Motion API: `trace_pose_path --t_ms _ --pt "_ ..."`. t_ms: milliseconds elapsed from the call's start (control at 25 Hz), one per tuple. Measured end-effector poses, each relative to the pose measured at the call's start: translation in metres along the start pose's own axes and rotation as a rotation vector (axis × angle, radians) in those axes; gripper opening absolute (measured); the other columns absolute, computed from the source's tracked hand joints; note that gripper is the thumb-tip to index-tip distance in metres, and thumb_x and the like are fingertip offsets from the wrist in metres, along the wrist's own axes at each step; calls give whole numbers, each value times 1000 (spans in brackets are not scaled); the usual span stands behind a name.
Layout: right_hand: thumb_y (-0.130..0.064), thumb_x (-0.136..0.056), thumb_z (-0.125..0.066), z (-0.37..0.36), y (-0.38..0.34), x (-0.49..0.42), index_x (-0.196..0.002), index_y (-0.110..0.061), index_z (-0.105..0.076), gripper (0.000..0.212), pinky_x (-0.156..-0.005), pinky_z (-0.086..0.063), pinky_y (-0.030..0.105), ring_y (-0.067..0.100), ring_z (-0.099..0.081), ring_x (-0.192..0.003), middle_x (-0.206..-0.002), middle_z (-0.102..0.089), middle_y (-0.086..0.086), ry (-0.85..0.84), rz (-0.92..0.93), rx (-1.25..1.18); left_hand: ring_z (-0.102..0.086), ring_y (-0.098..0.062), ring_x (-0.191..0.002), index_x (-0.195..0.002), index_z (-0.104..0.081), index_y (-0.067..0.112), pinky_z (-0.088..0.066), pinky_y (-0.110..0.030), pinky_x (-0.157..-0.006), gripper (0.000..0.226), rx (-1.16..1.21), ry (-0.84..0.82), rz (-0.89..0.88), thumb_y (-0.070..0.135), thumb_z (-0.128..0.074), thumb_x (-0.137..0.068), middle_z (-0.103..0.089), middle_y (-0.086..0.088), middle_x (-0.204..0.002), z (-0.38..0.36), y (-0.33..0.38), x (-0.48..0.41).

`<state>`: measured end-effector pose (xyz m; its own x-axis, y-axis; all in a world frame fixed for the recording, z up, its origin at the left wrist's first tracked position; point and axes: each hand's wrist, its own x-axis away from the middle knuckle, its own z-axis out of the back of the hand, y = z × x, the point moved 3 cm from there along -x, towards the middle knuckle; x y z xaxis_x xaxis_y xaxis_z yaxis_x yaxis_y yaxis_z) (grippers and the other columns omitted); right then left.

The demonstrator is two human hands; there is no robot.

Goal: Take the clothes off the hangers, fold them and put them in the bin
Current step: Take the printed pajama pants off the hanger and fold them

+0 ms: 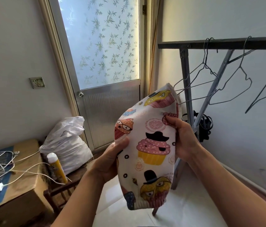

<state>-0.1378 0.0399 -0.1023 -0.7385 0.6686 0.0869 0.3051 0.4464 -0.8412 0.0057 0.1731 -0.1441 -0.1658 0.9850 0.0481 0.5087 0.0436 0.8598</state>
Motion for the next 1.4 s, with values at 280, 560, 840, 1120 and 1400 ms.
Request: trace_pose_path --t_ms 280,560,840,1120,1400 --pt "-25 -78 -52 -3 -6 6 -106 -6 -69 37 -81 -57 39 30 -71 -87 -103 -73 16 -97 -46 35 -72 -36 -87 -102 -77 9 -60 -47 -67 75 134 -7 21 25 -100 -32 -72 -20 -105 -6 -1 1" --pt "-20 -100 -47 3 1 -3 -128 -13 -56 30 -59 -60 40 30 -72 -74 -93 -74 15 163 30 96 -73 -29 -77 -131 -44 12 -60 -36 -58 64 -204 360 -262 16 -71 -75 -73 -15 -98 -15 17 1" --pt "-36 -77 -73 8 -3 8 -153 -31 -13 97 -70 -53 39 28 -64 -97 -140 -50 15 200 -29 464 -73 -31 -84 -141 -35 35 -60 -41 -64 80 -433 358 -597 -8 -66 -81 -72 -7 -98 -22 23 8" --pt "-74 -54 -72 -30 -33 32 -152 -31 -15 121 -115 -23 53 7 -24 -124 -149 -30 1 35 446 1488 -72 -28 -86 -131 -44 36 -60 -35 -64 74 -653 309 -730 -14 -65 -80 -69 -14 -107 -33 47 4" --pt "-36 -74 -72 -34 -18 4 -111 -24 -60 41 -70 -57 40 16 -66 -75 -85 -68 -4 72 530 1506 -68 -19 -92 -137 -38 32 -56 -24 -70 69 -811 411 -687 3 -71 -84 -64 -4 -108 -32 49 -12"
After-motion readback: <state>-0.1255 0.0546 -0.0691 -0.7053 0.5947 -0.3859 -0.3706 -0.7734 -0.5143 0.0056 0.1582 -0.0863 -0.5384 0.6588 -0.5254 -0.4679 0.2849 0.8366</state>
